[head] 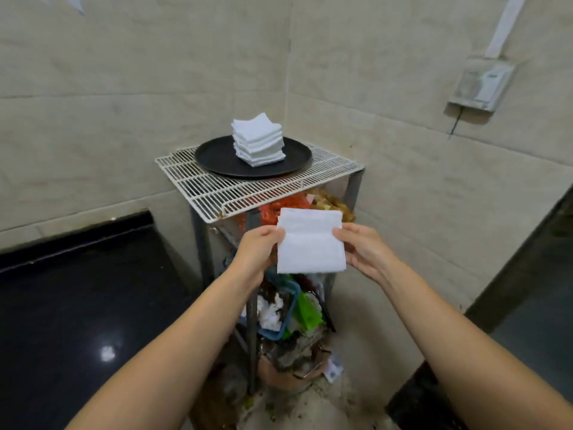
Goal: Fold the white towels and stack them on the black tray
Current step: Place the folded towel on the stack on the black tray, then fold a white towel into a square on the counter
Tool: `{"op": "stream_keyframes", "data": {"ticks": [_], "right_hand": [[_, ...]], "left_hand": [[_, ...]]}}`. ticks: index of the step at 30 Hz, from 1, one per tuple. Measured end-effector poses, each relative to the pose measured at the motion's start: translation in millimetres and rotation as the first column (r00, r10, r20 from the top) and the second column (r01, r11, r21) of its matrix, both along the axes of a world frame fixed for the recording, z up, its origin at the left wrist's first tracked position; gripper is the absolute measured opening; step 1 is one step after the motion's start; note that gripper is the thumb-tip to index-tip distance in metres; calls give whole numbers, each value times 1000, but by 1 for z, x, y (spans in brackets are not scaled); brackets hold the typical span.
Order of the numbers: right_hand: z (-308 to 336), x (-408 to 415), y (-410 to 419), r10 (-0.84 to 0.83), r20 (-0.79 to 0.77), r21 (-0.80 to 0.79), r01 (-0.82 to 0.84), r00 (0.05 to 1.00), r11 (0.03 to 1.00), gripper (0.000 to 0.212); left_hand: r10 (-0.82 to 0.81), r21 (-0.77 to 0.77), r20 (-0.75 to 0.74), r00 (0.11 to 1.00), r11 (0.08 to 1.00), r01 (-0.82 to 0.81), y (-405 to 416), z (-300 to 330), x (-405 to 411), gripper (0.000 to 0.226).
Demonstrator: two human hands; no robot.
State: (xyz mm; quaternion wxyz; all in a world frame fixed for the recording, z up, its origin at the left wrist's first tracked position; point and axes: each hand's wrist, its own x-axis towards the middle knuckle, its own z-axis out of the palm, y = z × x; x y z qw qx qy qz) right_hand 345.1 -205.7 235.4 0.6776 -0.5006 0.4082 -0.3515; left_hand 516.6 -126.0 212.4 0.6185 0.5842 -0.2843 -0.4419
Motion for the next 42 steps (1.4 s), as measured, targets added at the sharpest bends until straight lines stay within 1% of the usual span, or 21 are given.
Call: {"op": "stream_keyframes", "data": {"ticks": [2,5,7,9,11,14,16,19,23,26,28,31,33,35,36,38,40,42], "right_hand": [[14,18,-39,62,-22,-54,-63,998,997,9],[34,45,-89,146,-57,-133,-152,988,979,10],[46,64,-119,194,-114,-207,-215,974,955,15],[57,87,-149,224,-165,-274,-263,960,925,8],[69,113,-179,244,-170,-321,-287,955,902,9],[86,158,-225,208,-197,-391,-271,958,879,7],[96,188,-255,174,-219,-445,-257,960,858,6],[109,237,-293,110,-269,-518,-240,957,821,20],[107,282,-326,29,-378,-574,-259,925,777,22],[92,291,-336,2,-501,-570,-332,865,752,24],[84,290,-341,2,-536,-554,-354,844,754,22],[84,284,-342,-4,-540,-540,-343,841,768,23],[90,278,-340,-15,-510,-532,-302,860,791,27],[100,269,-332,-34,-478,-560,-275,878,782,31],[105,264,-327,-44,-475,-588,-280,879,759,33],[113,254,-312,-61,-489,-658,-322,870,681,38],[118,248,-287,-78,-479,-739,-354,874,574,37],[116,246,-254,-56,-466,-806,-397,883,440,32]], "left_hand": [[60,-21,44,997,998,-60,-24,14,8,16],[153,-107,99,983,984,-142,-55,39,21,18],[214,-142,143,966,971,-194,-76,55,36,19],[259,-157,191,947,960,-231,-100,69,57,19],[298,-156,227,927,951,-268,-128,80,80,16],[340,-150,263,903,939,-310,-174,96,117,11],[358,-157,264,896,932,-327,-202,106,141,15],[393,-150,241,887,918,-366,-236,115,176,18],[378,-70,243,893,925,-373,-268,108,216,18],[346,13,252,904,933,-360,-281,89,232,18],[327,48,288,900,934,-355,-285,78,236,14],[303,64,376,876,934,-350,-288,76,233,17],[303,64,416,857,931,-361,-284,81,228,21],[313,65,438,842,924,-378,-273,88,223,23],[321,67,456,830,918,-391,-264,91,220,23],[359,65,487,796,894,-443,-239,95,213,23],[433,33,492,755,857,-514,-207,96,202,22],[511,-28,498,701,817,-576,-169,91,186,17]]}}
